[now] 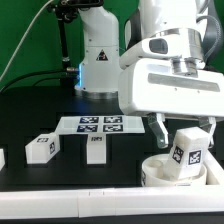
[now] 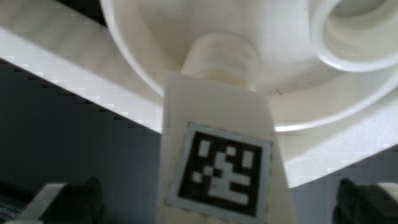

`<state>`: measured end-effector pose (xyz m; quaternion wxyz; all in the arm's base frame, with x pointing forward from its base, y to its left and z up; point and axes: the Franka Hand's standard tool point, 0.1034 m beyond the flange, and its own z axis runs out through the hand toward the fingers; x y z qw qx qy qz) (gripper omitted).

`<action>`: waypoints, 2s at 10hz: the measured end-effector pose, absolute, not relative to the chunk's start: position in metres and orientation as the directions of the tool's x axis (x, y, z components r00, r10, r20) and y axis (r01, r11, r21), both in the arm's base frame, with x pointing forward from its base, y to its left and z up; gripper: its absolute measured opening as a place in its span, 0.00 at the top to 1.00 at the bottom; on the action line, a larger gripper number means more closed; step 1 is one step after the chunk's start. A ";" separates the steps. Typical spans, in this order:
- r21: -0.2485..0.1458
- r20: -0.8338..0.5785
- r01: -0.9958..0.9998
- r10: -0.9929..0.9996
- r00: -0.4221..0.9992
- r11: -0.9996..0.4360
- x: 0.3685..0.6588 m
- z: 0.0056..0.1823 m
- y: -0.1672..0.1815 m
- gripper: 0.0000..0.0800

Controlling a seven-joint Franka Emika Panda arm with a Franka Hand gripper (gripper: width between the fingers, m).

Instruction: Assemble stool

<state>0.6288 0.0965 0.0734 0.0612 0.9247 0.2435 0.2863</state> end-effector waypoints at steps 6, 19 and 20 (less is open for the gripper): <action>0.158 0.417 0.429 0.454 0.787 -0.889 0.639 0.114 0.102 0.19; -0.009 -0.006 0.540 0.540 0.841 -0.841 0.638 0.112 0.094 0.19; 0.011 0.011 0.606 0.606 0.796 -0.796 0.641 0.109 0.096 0.19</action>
Offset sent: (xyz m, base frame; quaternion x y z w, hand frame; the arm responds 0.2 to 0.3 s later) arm 0.0058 0.0259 0.0373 0.1364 -0.0327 0.0521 0.9887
